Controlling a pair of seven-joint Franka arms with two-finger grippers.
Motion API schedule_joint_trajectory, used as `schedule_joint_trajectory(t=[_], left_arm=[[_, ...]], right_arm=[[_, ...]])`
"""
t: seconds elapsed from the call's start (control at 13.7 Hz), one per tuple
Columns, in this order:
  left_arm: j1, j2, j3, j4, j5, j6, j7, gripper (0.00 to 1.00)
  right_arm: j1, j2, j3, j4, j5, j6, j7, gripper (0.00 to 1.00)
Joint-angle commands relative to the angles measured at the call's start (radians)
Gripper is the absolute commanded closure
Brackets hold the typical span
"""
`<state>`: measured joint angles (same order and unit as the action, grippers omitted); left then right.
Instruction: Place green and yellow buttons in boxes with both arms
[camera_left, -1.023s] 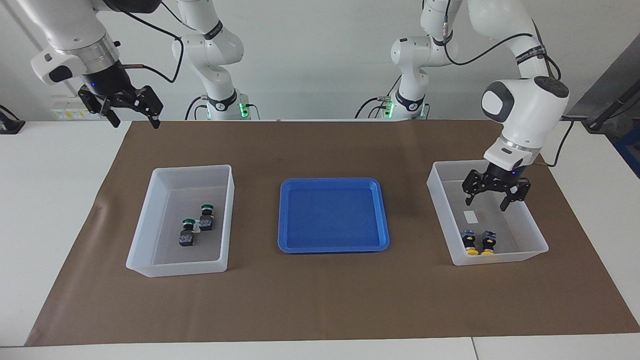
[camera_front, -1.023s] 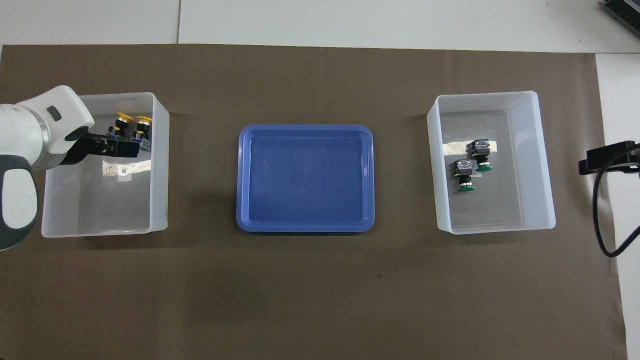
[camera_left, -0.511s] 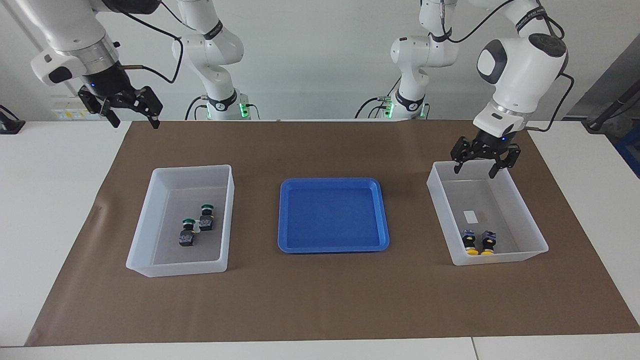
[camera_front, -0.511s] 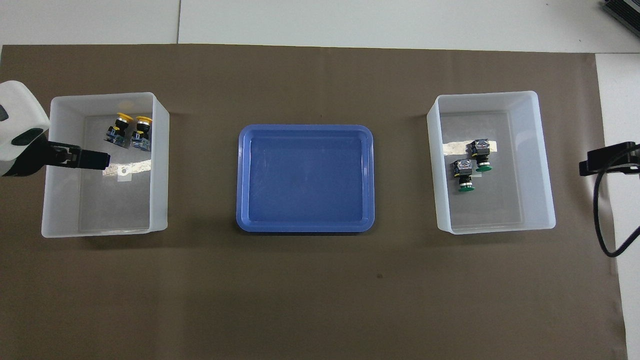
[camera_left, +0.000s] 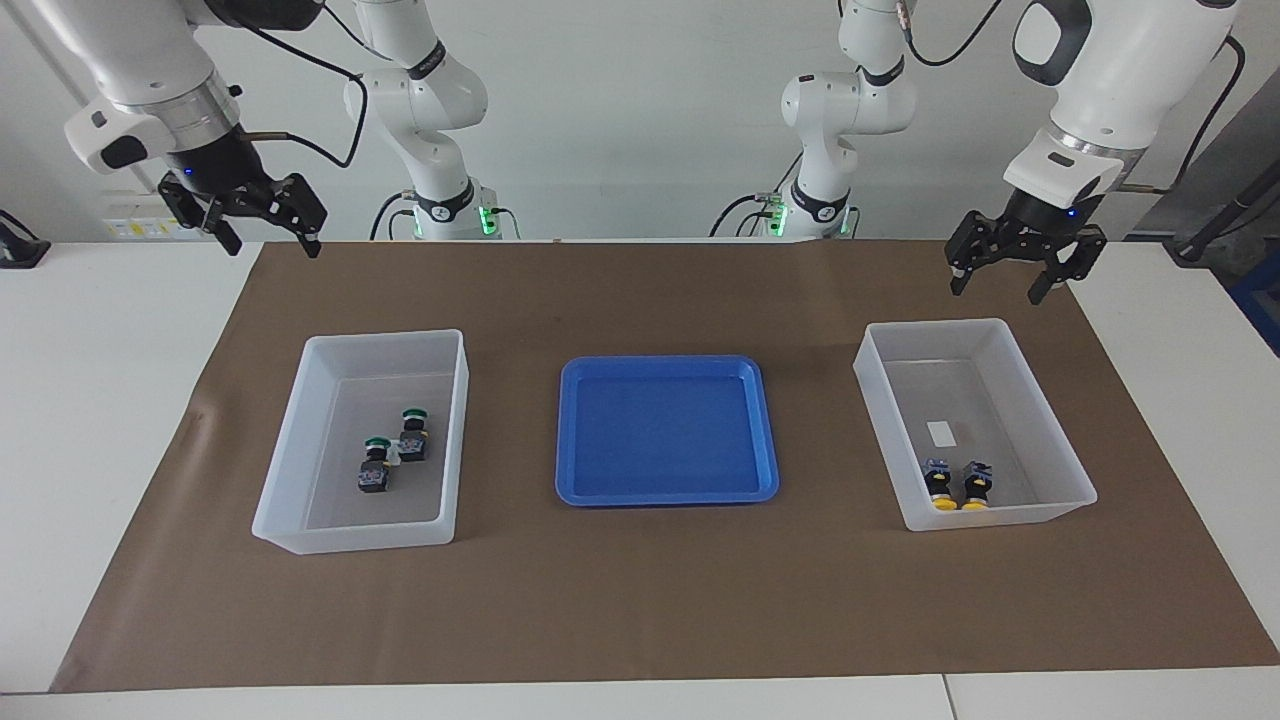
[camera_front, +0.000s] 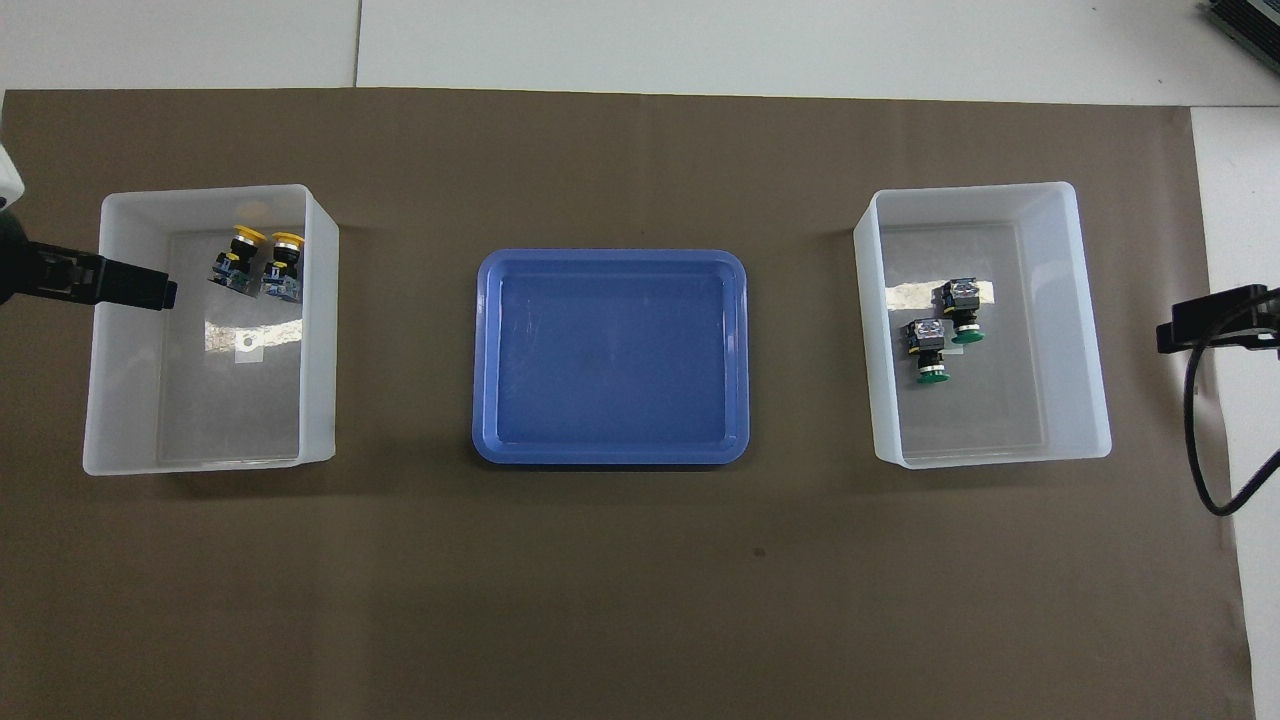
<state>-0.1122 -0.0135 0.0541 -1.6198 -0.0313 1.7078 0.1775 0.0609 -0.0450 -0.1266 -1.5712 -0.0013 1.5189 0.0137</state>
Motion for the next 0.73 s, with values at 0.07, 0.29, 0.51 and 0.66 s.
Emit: schedule_joint_trajectory(t=[0.07,0.29,0.51,0.66], left_arm=[[0.000,0.018,0.000,0.025,0.022,-0.051,-0.021,0.00],[0.002,0.004,0.000,-0.006,0.024,-0.040,-0.020,0.00],[0.019,0.006,0.001,-0.002,0.024,-0.045,-0.032,0.00],[0.023,0.000,0.001,-0.003,0.024,-0.054,-0.044,0.00]], right_arm=[[0.019,-0.007,0.005,-0.009,-0.039,-0.006,-0.021,0.00],[0.017,-0.009,0.004,-0.009,-0.032,-0.006,-0.015,0.00],[0.013,-0.009,0.004,-0.009,-0.019,-0.008,-0.002,0.00],[0.014,-0.009,0.004,-0.009,-0.019,-0.009,0.002,0.00]])
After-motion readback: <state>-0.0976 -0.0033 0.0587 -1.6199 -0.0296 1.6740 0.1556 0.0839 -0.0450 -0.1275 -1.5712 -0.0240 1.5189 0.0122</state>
